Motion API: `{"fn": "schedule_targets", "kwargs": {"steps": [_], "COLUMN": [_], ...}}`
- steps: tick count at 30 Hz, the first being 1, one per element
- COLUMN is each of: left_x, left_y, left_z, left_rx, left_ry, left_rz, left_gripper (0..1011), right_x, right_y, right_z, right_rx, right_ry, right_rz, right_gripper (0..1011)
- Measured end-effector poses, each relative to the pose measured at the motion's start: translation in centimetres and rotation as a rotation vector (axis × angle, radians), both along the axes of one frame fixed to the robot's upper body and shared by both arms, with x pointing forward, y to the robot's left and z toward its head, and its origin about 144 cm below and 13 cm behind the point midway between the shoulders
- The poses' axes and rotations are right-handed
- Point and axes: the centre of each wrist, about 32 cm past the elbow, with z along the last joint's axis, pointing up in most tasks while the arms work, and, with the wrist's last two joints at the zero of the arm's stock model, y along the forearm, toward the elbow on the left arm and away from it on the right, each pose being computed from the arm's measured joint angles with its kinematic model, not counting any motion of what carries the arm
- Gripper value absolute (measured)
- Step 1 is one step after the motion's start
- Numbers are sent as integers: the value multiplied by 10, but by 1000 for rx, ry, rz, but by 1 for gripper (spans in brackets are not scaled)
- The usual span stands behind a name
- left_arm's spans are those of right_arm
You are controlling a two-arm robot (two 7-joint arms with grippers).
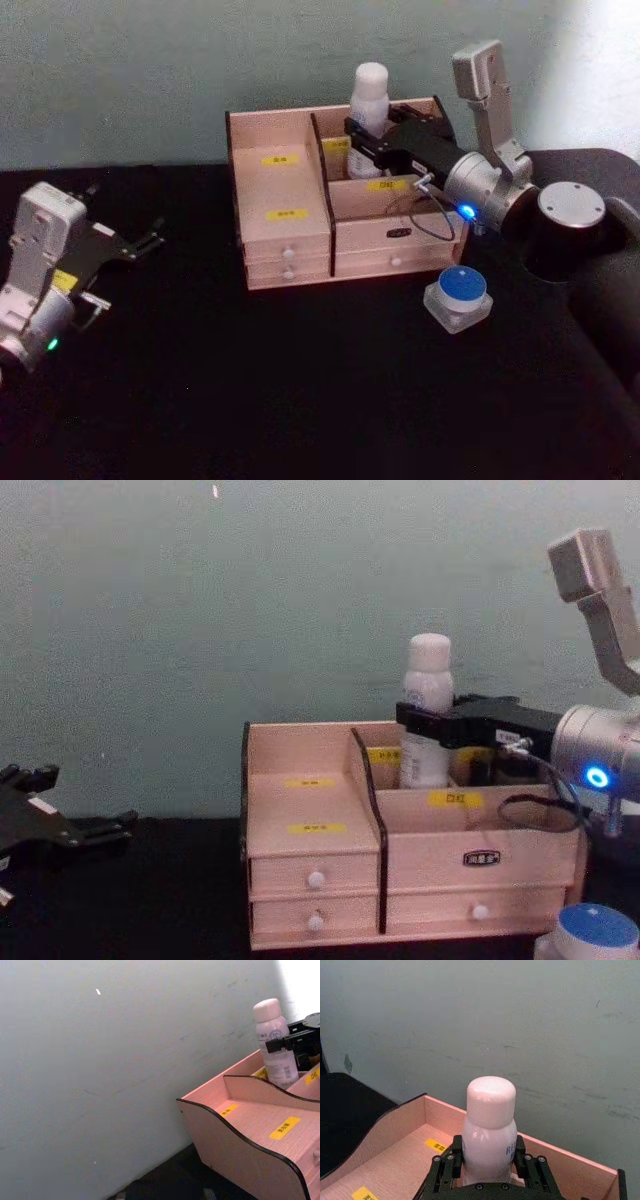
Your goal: Pick up the facial cleanser and watermelon frost from the table and place them into the tiered storage box.
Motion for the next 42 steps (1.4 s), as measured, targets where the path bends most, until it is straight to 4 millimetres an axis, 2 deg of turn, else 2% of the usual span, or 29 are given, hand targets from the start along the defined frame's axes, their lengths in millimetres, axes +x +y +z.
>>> {"fn": "schedule_targets", "kwargs": {"steps": [21,42], "left_x": [0,0], "left_y": [0,0], "left_z": [0,0], "left_rx": [0,0], "left_ry": [0,0], "left_rz": [0,0], "left_gripper": [1001,1001], "right_x": [3,5], "right_y": [0,0], "right_z": [-13,-17], "right_rx": [-33,-48], "right_ry": [48,69], "right_rz": [-12,-17], "right_gripper": [593,593]}}
